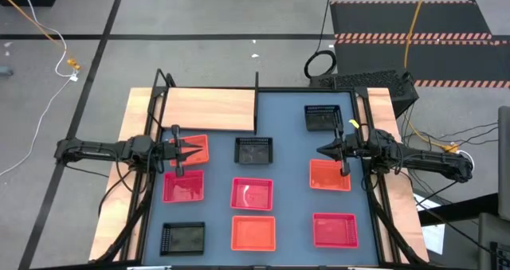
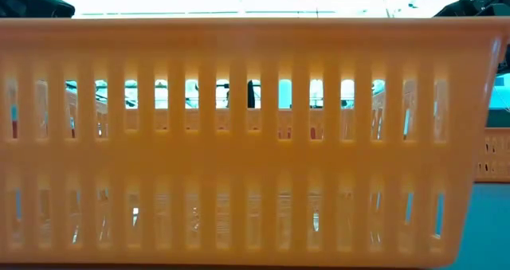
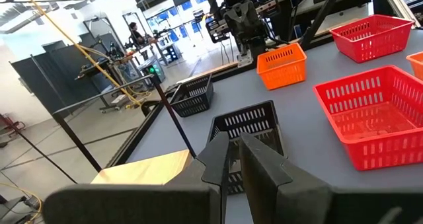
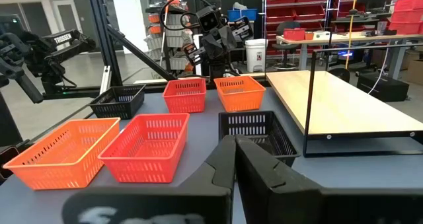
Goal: Stack baskets on shelf by color
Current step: Put the top left orange bin on the shelf
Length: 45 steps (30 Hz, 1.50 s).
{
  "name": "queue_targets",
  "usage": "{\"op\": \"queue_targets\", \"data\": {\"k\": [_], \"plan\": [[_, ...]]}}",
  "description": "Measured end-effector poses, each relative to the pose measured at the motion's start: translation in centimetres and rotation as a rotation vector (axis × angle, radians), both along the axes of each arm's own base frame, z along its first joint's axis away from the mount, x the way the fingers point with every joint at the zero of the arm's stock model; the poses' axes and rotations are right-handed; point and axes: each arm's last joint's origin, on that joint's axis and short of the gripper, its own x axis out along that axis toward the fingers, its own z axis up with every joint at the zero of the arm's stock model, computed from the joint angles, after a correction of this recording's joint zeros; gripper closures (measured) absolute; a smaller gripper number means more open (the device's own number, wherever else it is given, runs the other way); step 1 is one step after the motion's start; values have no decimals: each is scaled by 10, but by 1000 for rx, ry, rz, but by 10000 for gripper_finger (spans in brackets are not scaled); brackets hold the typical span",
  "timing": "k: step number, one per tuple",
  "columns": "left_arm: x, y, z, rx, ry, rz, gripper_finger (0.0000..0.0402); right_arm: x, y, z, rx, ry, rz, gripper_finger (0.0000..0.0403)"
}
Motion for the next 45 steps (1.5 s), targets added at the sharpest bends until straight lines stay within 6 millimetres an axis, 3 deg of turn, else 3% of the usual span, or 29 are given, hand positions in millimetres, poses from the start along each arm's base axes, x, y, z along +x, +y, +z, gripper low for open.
{"op": "queue_targets", "data": {"k": [10, 20, 28, 33, 36, 45], "plan": [[0, 0, 0, 0, 0, -1, 362, 0, 0, 6, -9, -57, 0, 397], [0, 0, 0, 0, 0, -2, 362, 0, 0, 9, 296, -77, 7, 397], [0, 0, 5, 80, -40, -8, 362, -1, 0, 17, 152, -172, 7, 397], [0, 0, 14, -127, -163, -9, 362, -1, 0, 20, 168, -202, -2, 397], [-1, 0, 21, -257, -249, -21, 362, -1, -4, 20, 222, -215, -121, 397], [-3, 0, 28, -311, -329, -31, 362, 7, -12, 9, 426, -152, -348, 383]]}}
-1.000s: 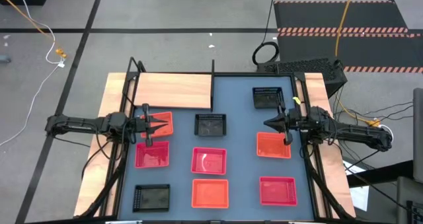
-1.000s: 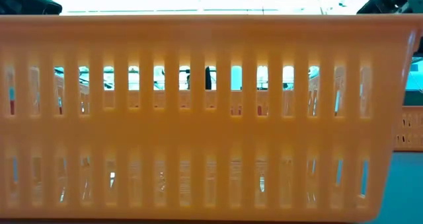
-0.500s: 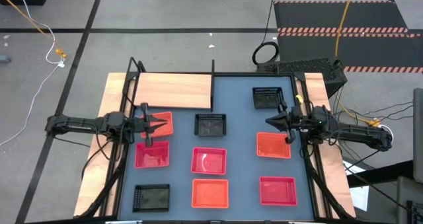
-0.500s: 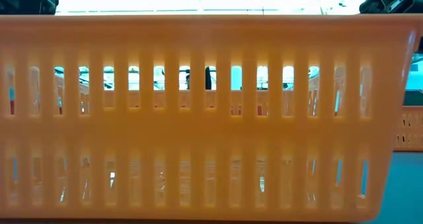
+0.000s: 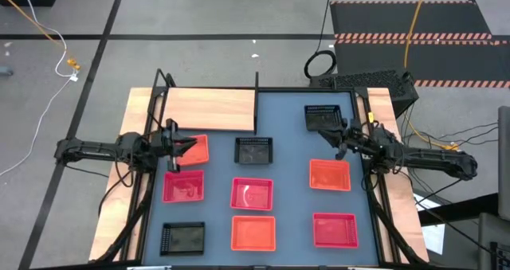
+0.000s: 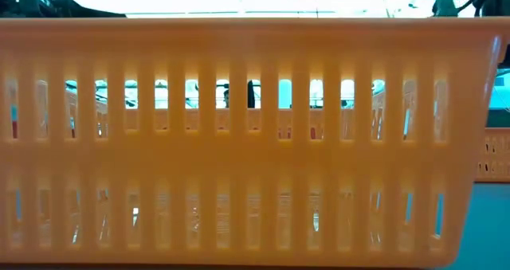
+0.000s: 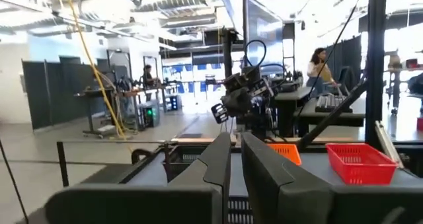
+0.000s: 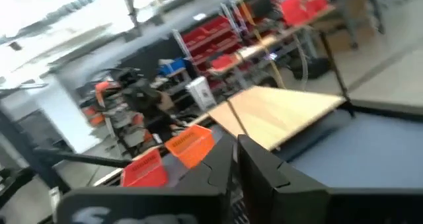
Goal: Stack baskets on shelf by color
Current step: Put the top left orange bin on the shelf
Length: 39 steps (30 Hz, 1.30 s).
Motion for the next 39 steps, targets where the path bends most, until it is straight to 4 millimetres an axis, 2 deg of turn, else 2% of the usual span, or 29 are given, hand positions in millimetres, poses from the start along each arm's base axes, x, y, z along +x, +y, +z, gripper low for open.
{"op": "queue_targets", "data": {"k": [4, 7, 10, 13, 16, 20, 24, 32, 35, 39], "plan": [[2, 0, -7, -116, 59, -36, 362, 5, -2, -6, 19, 54, -42, 361], [3, 0, -16, -102, 160, -23, 362, 7, -4, -3, -44, 51, -100, 339], [3, 3, -21, -86, 206, 81, 362, 9, -6, 4, -157, 15, -162, 317], [1, 10, -21, -163, 188, 212, 362, 8, -9, 15, -270, -52, -220, 298], [1, 14, -18, -263, 205, 256, 362, 8, -11, 23, -324, -114, -254, 284], [2, 19, -4, -420, 236, 245, 362, 12, -12, 18, -287, -77, -224, 273], [9, 19, 9, -514, 389, 204, 362, 18, -12, 18, -206, -87, -172, 271], [42, 14, -12, -685, 747, 244, 362, 22, -14, 16, -61, -128, -174, 276], [53, 15, -15, -735, 797, 282, 362, 23, -12, 15, -36, -125, -155, 276], [63, 16, -13, -745, 813, 328, 362, 27, -9, 5, -22, -30, -126, 277]]}}
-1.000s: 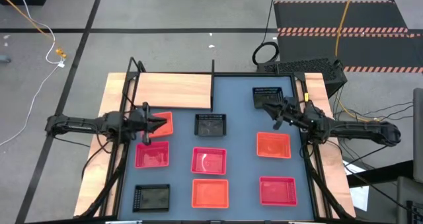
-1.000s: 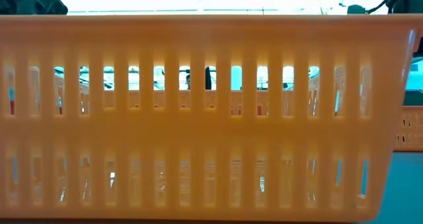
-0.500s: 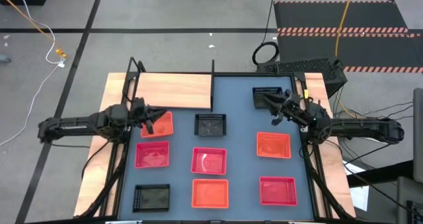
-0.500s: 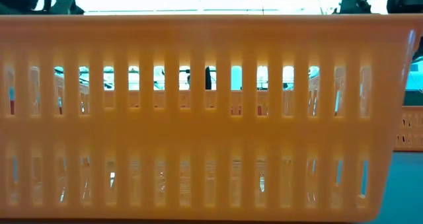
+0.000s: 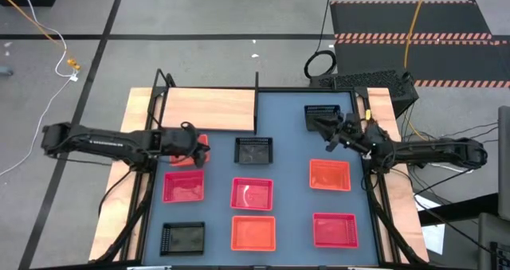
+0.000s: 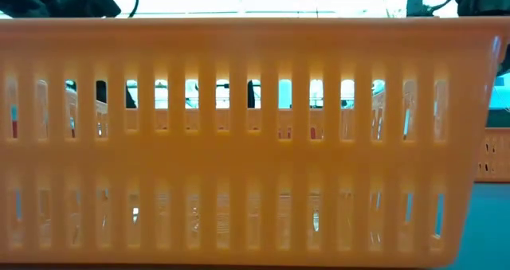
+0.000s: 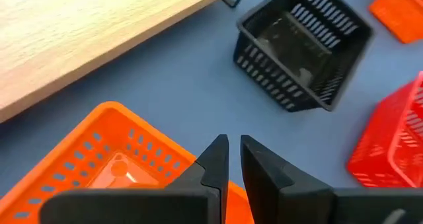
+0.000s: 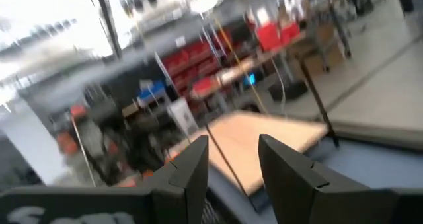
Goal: Stack baskets on shelf by color
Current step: Put the top left orange bin on the shelf
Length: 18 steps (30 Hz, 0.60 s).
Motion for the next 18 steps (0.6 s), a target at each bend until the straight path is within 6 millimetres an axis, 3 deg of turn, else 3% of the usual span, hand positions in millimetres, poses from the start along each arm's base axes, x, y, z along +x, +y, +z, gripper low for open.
{"op": "queue_targets", "data": {"k": [8, 18], "plan": [[2, 10, 13, -2, 155, 148, 361, 6, 1, -15, -22, 144, -39, 272], [11, 13, 7, -77, 179, 264, 359, 6, 3, 4, -30, -76, 18, 194]]}}
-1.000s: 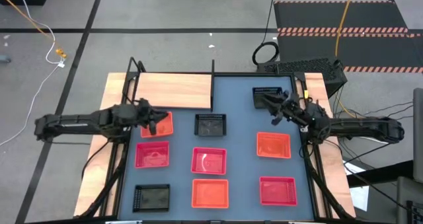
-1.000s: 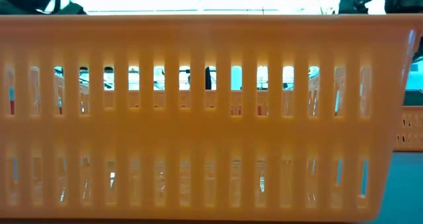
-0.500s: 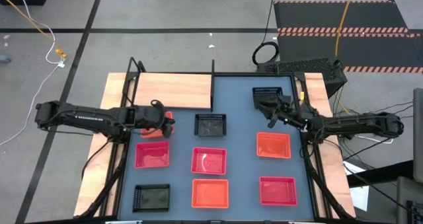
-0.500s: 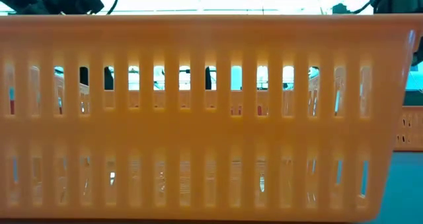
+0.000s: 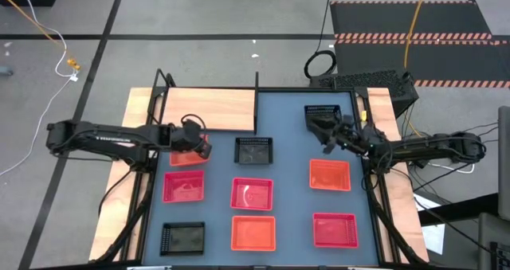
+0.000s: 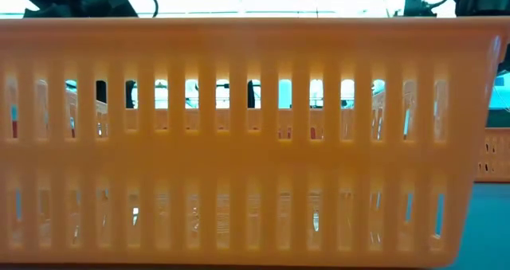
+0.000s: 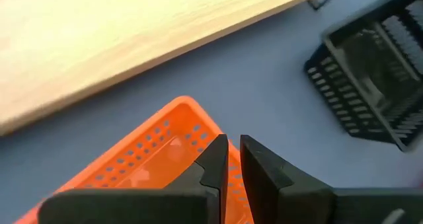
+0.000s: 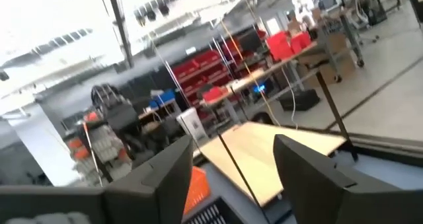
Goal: Stack baskets on shelf by color
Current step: Put the top left orange bin on the shelf
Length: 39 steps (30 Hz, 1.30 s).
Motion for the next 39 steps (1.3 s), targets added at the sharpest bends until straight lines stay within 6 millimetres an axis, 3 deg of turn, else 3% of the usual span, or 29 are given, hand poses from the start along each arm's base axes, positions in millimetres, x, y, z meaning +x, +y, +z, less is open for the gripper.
{"op": "queue_targets", "data": {"k": [10, 20, 28, 36, 39], "plan": [[4, 0, -11, -21, 70, 8, 283, 1, 1, -3, 101, -12, 31, 198], [14, 1, -11, -34, 1, 1, 211, 2, 10, -3, 93, -7, 66, 199], [20, 1, -9, -44, -62, -20, 204, 3, 15, -3, 53, 14, 93, 200], [26, 10, -29, -87, 43, 6, 204, 3, 15, -3, 29, 20, 88, 200], [26, 10, -30, -109, 53, -28, 221, 3, 15, -3, 26, 21, 87, 200]]}}
